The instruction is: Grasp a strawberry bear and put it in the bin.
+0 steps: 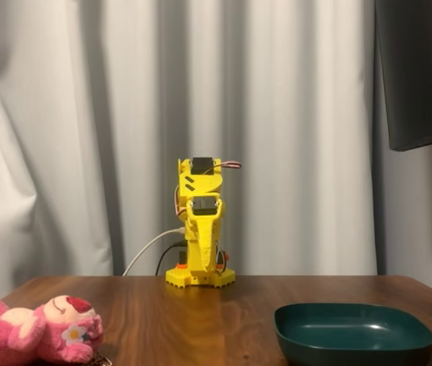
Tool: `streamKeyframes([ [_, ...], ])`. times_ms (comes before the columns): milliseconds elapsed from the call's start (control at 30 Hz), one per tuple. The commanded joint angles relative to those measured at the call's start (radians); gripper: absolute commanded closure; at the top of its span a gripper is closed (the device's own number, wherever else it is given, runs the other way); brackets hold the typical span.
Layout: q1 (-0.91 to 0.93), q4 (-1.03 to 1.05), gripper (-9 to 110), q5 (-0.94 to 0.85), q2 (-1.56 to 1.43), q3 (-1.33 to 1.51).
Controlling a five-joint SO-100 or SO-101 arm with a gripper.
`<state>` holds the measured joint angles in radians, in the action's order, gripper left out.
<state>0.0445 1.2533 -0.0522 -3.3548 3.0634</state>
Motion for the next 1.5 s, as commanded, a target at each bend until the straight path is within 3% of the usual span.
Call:
streamKeyframes([
  [0,-0.005,0.003,101,-0.003,-0.029,-0.006],
  [200,-0.112,-0.046,101,-0.021,-0.029,-0.003],
  [233,-0.146,-0.046,99,-0.141,-0.029,-0.020],
  [367,-0.183,-0.069,87,-0.221,0.011,-0.186],
  [500,-0.186,0.003,85,-0.190,0.451,-0.655],
  [733,-0.275,0.341,78,-0.176,1.132,-1.466],
  [1000,-0.321,0.499,77,-0.175,1.629,-1.879],
  [1467,-0.434,0.489,76,-0.150,2.296,-2.651],
])
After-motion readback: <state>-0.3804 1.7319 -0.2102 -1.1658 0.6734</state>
